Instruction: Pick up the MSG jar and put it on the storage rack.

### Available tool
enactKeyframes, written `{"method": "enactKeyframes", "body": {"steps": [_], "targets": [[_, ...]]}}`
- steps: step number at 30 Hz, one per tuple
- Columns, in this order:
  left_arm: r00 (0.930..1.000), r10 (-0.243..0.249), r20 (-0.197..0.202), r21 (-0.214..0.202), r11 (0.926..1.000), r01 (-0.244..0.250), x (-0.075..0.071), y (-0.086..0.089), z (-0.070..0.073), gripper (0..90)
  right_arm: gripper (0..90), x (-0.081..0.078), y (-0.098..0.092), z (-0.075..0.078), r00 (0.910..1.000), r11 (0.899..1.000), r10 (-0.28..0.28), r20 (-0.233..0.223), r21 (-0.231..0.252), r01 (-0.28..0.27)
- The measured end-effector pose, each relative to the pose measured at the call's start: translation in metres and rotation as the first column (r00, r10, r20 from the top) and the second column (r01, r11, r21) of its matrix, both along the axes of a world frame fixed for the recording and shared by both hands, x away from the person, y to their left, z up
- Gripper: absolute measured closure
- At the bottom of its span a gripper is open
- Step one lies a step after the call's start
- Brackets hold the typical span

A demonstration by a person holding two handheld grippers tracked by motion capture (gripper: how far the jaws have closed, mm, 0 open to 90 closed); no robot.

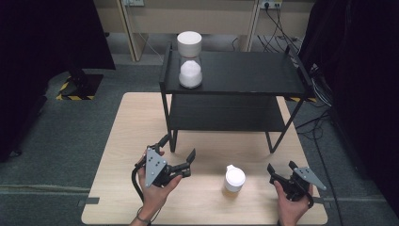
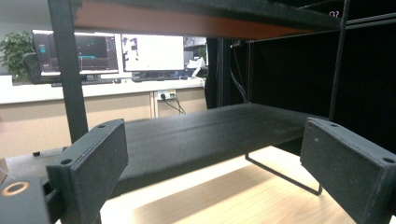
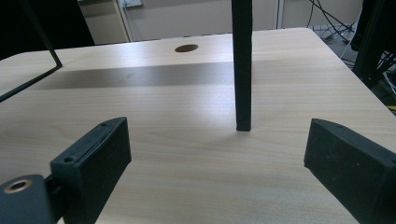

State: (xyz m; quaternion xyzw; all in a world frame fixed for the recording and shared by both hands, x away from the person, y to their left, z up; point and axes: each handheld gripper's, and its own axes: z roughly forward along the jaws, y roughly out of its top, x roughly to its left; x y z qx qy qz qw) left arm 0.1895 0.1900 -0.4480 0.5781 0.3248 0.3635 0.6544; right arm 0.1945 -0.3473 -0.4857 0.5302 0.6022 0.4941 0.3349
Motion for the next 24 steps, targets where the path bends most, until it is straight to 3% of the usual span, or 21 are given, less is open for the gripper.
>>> {"method": "enactKeyframes", "body": {"steps": [4,12,20,24], "targets": [[0.9986,-0.001,-0.052,0.015,0.9999,0.002,0.0,0.0,-0.009,7.1,7.4,0.0,0.0,0.0,1.0,1.0,0.0,0.0,-0.002,0.0],[0.9938,0.033,-0.106,0.007,0.9995,-0.032,-0.001,-0.004,-0.039,8.4,7.5,0.0,0.0,0.0,1.0,1.0,0.0,0.0,-0.001,0.0],[0.9822,0.065,-0.176,0.01,0.9979,-0.065,-0.001,-0.005,-0.062,8.5,7.4,0.0,0.0,0.0,1.0,1.0,0.001,-0.002,-0.002,-0.001],[0.9721,0.08,-0.22,0.0,0.9967,-0.081,-0.002,-0.002,-0.074,8.6,7.4,0.0,0.0,0.0,1.0,1.0,0.001,0.0,-0.001,-0.001]]}}
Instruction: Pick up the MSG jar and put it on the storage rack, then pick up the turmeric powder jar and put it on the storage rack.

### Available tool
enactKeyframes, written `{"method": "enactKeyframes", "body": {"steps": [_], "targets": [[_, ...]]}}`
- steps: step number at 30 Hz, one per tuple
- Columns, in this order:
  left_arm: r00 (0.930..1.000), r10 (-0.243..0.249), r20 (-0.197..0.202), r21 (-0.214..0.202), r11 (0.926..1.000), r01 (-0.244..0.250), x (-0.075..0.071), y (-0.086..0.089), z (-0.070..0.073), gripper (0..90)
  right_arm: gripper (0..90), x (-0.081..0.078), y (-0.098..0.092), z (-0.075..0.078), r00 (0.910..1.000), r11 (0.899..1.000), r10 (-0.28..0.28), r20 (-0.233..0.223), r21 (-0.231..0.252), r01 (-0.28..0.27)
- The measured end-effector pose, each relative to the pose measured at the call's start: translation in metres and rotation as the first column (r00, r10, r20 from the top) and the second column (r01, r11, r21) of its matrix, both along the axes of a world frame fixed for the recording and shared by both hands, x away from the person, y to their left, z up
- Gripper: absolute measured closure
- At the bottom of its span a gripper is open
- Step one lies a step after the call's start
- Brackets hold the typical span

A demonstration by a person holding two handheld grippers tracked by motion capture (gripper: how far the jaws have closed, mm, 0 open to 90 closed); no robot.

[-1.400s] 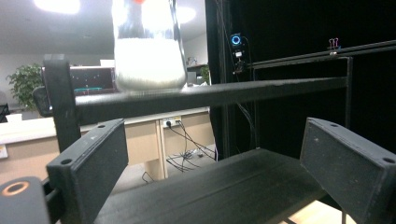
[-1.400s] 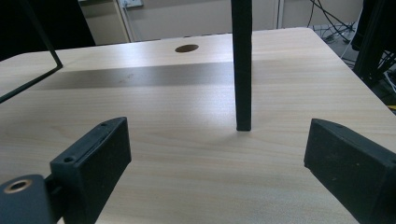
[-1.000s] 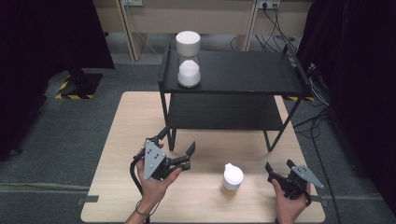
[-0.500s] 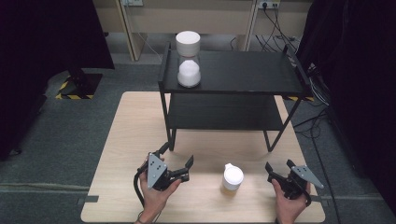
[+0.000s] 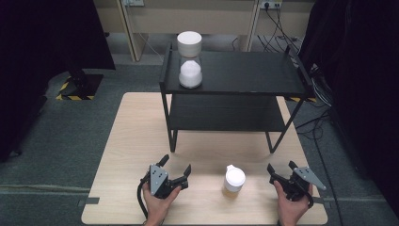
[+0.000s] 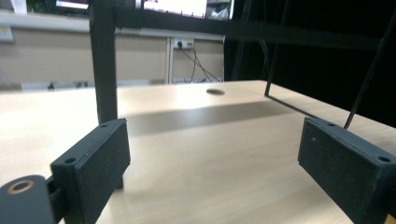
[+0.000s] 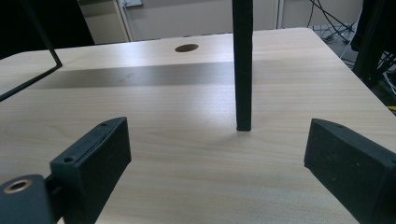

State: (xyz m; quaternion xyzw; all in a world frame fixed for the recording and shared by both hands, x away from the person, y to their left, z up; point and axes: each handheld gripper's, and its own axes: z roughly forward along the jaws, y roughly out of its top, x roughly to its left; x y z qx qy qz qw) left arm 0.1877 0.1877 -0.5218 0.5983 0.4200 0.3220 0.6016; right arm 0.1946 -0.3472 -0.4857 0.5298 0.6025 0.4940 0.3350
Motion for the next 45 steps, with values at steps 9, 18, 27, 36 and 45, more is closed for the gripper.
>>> {"method": "enactKeyframes", "body": {"steps": [9,18,27,36,45], "targets": [[0.9997,0.014,-0.02,-0.004,0.9999,-0.014,0.0003,0.0029,-0.0068,8.9,7.3,-0.0002,-0.0008,-0.0004,1.0,1.0,0.001,0.001,0.005,-0.001],[0.9997,0.006,-0.023,0.002,1.0,-0.006,0.0003,0.0031,-0.0059,9.1,7.2,0.0,0.0001,0.0,1.0,1.0,0.001,0.0,-0.001,-0.001],[0.9998,0.009,-0.02,0.006,0.9999,-0.009,-0.0002,0.002,-0.0059,9.1,7.1,0.0004,0.0006,0.0005,1.0,1.0,0.001,-0.002,-0.006,-0.001],[0.9998,0.008,-0.018,0.01,0.9999,-0.008,-0.0013,0.0007,-0.0059,9.1,7.1,0.0005,0.001,0.0008,1.0,1.0,0.002,-0.003,-0.008,-0.002],[0.9997,0.011,-0.021,0.006,0.9999,-0.011,-0.0012,0.0005,-0.0059,9.1,7.1,-0.0004,-0.0011,-0.0005,1.0,1.0,0.002,0.003,0.005,-0.002]]}}
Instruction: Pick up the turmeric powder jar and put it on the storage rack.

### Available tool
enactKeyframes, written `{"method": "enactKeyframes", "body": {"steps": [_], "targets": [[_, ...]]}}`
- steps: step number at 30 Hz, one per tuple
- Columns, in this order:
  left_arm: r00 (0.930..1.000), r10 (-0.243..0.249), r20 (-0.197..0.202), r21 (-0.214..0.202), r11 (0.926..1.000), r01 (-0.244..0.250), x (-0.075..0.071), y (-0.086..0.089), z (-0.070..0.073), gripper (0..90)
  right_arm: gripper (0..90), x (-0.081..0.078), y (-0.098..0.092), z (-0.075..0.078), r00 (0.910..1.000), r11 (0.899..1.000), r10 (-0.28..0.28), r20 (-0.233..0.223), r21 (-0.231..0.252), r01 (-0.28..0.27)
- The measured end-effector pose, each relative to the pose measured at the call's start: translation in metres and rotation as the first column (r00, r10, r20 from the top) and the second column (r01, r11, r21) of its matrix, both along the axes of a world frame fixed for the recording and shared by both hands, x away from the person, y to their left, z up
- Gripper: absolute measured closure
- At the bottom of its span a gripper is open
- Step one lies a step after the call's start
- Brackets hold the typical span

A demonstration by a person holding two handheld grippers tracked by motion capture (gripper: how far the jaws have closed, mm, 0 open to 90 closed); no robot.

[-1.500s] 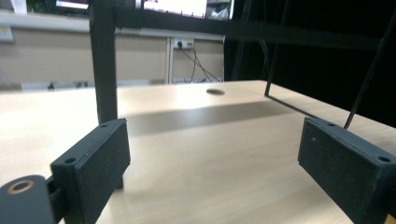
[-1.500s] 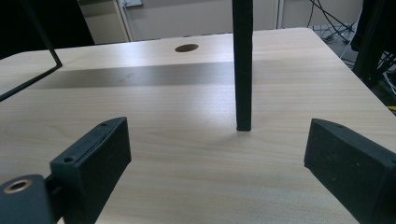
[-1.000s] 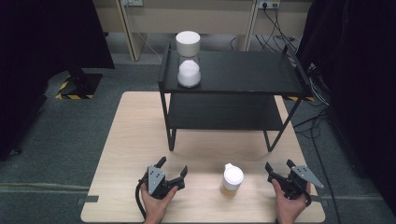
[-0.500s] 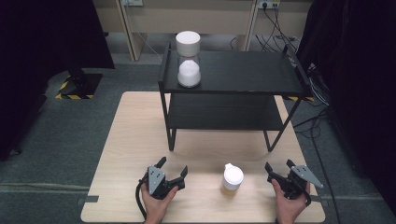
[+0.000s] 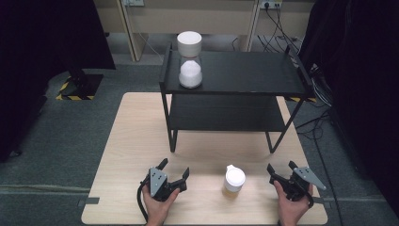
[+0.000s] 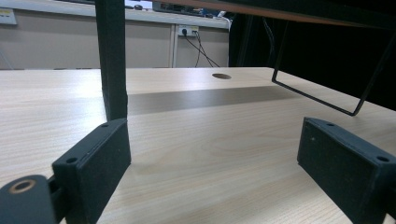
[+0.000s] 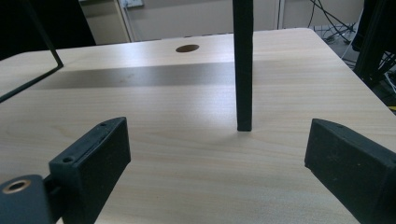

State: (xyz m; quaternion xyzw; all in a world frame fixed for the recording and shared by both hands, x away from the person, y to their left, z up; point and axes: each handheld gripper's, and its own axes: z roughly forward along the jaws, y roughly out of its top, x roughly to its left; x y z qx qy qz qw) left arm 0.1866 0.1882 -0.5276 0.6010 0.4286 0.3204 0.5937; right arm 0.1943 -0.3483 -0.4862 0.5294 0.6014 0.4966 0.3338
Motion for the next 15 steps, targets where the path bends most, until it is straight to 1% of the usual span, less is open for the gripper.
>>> {"method": "enactKeyframes", "body": {"steps": [2,5,7,9,12,15], "targets": [[1.0,0.001,0.0,0.0,1.0,-0.001,0.0,0.0,0.0,9.1,7.1,-0.001,-0.002,0.002,1.0,1.0,-0.001,-0.004,0.016,0.001],[1.0,-0.003,-0.005,0.002,1.0,0.003,0.001,0.0,0.001,9.1,7.2,-0.008,-0.005,0.005,0.9993,0.999,0.01,0.035,0.052,-0.012],[1.0,-0.002,-0.008,0.005,1.0,0.002,0.001,0.0,0.002,9.1,7.3,-0.013,-0.006,0.008,0.9978,0.996,0.03,0.059,0.077,-0.034],[1.0,-0.001,-0.006,0.006,1.0,0.001,0.001,-0.001,0.001,9.1,7.5,-0.017,-0.005,0.012,0.9954,0.994,0.053,0.08,0.089,-0.06],[1.0,0.0,-0.002,0.002,1.0,0.0,0.0,0.0,0.0,9.1,7.7,-0.02,-0.002,0.016,0.9887,0.988,0.105,0.107,0.102,-0.116],[1.0,-0.004,-0.004,0.002,1.0,0.004,0.001,0.0,0.001,9.1,7.7,-0.023,0.004,0.02,0.9769,0.978,0.165,0.135,0.101,-0.18]]}}
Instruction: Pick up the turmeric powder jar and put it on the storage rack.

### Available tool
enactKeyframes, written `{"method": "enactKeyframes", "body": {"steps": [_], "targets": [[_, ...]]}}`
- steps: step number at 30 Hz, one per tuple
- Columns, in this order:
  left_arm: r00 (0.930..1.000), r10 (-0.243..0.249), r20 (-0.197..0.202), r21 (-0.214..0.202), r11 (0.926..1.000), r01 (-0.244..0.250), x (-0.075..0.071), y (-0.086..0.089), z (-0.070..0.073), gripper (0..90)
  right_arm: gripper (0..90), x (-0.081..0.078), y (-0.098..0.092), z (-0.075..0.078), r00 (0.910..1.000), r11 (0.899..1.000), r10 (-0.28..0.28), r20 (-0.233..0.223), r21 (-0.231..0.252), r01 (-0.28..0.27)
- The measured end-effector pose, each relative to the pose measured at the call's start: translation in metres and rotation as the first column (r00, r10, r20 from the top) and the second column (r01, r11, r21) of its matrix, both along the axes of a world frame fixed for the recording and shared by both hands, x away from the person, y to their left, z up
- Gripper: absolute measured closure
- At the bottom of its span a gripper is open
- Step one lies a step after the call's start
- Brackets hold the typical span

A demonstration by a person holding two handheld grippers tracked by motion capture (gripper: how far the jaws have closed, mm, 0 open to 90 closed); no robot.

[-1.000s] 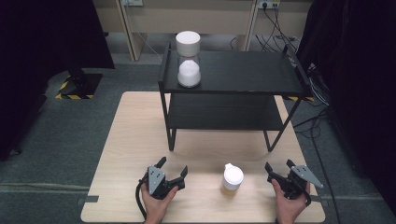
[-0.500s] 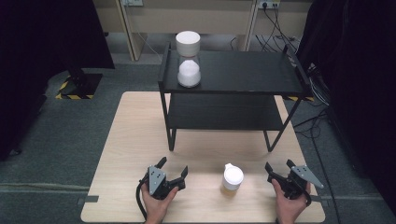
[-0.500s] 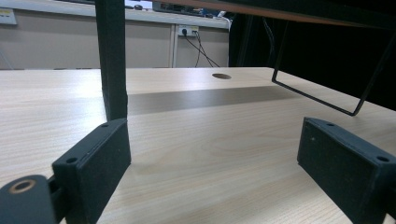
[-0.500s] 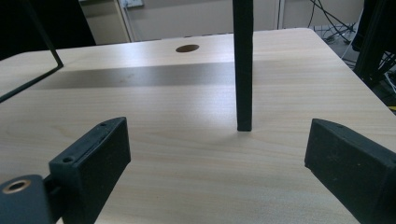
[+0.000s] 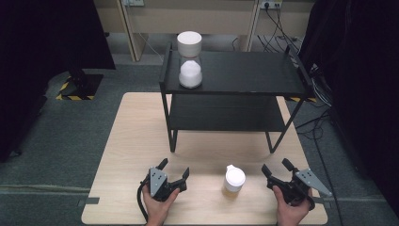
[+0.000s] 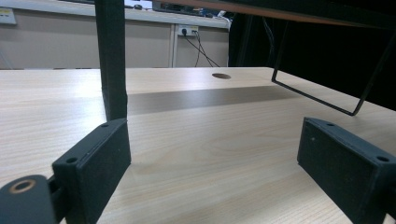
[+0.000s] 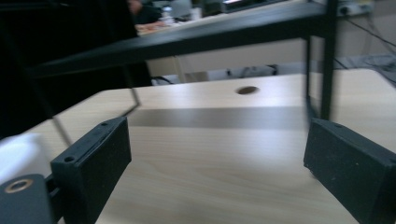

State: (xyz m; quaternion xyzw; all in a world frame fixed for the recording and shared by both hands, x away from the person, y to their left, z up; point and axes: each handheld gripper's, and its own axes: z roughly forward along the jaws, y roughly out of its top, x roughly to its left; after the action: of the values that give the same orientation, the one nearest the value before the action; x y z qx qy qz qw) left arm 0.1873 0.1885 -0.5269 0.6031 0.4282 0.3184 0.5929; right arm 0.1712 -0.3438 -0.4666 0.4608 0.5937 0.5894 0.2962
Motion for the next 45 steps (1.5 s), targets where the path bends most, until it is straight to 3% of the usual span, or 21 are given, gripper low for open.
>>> {"method": "enactKeyframes", "body": {"steps": [7,17,23,25,32,41,45], "targets": [[1.0,0.0,-0.001,0.0,1.0,0.0,0.0,0.0,0.0,9.1,8.2,-0.009,0.022,0.007,0.9895,0.992,0.127,0.069,-0.023,-0.125],[1.0,0.001,-0.002,-0.001,1.0,-0.001,0.0,0.0,0.0,9.1,8.0,-0.009,0.045,0.01,0.9713,0.971,0.23,0.062,-0.083,-0.224],[1.0,0.002,0.0,-0.003,1.0,-0.002,0.0,0.0,0.0,9.1,6.6,-0.009,0.053,0.005,0.9687,0.966,0.244,0.044,-0.095,-0.239],[1.0,0.001,-0.001,-0.004,1.0,-0.001,0.0,0.0,0.0,9.1,5.6,-0.01,0.059,0.006,0.9729,0.966,0.229,0.036,-0.128,-0.222],[1.0,0.0,-0.002,-0.001,1.0,0.0,0.0,0.0,0.0,9.1,5.8,-0.013,0.065,0.005,0.9689,0.962,0.242,0.051,-0.142,-0.233],[1.0,0.0,-0.001,-0.001,1.0,0.0,0.0,0.0,0.0,9.1,7.6,-0.012,0.074,0.0,0.9722,0.958,0.233,0.024,-0.176,-0.225],[1.0,-0.001,-0.004,0.001,1.0,0.001,0.0,0.0,0.001,9.1,12.2,-0.014,0.079,-0.002,0.9775,0.961,0.21,0.022,-0.186,-0.202]]}}
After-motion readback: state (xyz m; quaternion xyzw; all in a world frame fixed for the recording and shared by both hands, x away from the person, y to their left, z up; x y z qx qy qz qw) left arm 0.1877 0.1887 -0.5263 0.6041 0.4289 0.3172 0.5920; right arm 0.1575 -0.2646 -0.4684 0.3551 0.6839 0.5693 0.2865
